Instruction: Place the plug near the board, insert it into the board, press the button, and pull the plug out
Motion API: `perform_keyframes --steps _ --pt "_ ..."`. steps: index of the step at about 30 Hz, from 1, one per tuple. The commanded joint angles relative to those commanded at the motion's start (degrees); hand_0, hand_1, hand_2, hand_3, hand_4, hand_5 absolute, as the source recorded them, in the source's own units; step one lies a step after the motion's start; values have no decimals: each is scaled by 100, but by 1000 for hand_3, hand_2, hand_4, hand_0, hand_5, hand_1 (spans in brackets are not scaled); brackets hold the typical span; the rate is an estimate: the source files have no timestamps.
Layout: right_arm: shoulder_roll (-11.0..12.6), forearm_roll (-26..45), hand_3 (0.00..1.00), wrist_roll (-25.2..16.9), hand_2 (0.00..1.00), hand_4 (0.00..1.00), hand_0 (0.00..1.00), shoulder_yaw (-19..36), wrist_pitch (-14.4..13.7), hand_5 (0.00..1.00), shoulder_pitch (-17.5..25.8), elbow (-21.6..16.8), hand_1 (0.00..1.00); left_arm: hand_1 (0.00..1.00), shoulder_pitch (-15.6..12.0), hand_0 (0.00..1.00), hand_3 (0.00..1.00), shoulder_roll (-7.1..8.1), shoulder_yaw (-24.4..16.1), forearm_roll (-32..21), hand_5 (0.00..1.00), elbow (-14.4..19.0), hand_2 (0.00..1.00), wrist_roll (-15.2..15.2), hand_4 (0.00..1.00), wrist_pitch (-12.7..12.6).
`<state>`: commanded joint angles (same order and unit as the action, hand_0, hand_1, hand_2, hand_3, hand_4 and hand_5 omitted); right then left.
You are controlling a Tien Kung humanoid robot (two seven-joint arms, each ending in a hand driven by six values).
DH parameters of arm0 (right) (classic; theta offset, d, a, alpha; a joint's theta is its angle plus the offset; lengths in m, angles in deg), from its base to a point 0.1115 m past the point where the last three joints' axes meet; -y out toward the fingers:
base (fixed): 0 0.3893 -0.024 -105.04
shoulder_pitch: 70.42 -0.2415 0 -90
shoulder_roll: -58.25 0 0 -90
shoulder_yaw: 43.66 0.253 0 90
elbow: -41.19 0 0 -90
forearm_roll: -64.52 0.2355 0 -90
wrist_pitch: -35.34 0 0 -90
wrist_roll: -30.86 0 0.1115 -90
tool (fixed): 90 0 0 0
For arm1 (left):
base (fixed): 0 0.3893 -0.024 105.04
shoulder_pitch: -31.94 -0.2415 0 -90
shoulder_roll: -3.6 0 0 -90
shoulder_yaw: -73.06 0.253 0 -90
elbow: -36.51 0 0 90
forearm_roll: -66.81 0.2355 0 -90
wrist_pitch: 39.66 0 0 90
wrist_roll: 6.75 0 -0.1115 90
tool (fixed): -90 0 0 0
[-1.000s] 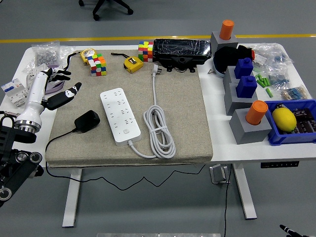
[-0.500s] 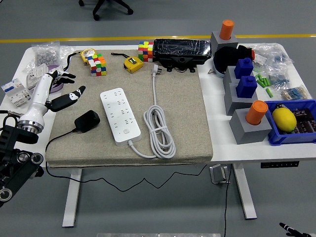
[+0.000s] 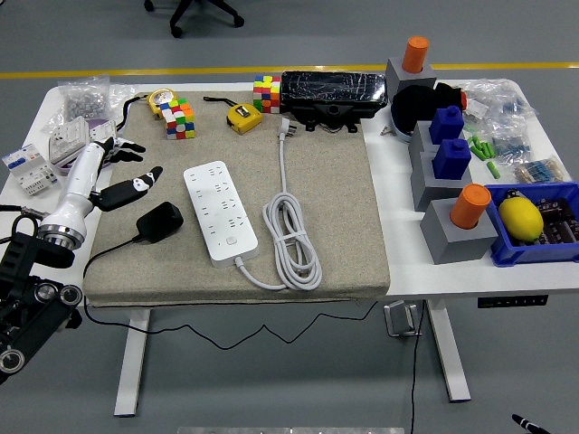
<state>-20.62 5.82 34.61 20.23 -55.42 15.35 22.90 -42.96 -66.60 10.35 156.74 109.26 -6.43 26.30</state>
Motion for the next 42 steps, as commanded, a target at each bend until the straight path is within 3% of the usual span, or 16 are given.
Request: perform_keyframes --steps 13,42 --pt "-6 -15 574 6 654 994 654 113 -1 562 105 -3 654 646 -128 687 587 -72 -97 15 314 22 573 -38 818 51" --pt "58 -11 573 5 654 994 654 120 0 563 137 -35 654 646 -107 687 587 -91 -67 22 316 20 573 -99 817 124"
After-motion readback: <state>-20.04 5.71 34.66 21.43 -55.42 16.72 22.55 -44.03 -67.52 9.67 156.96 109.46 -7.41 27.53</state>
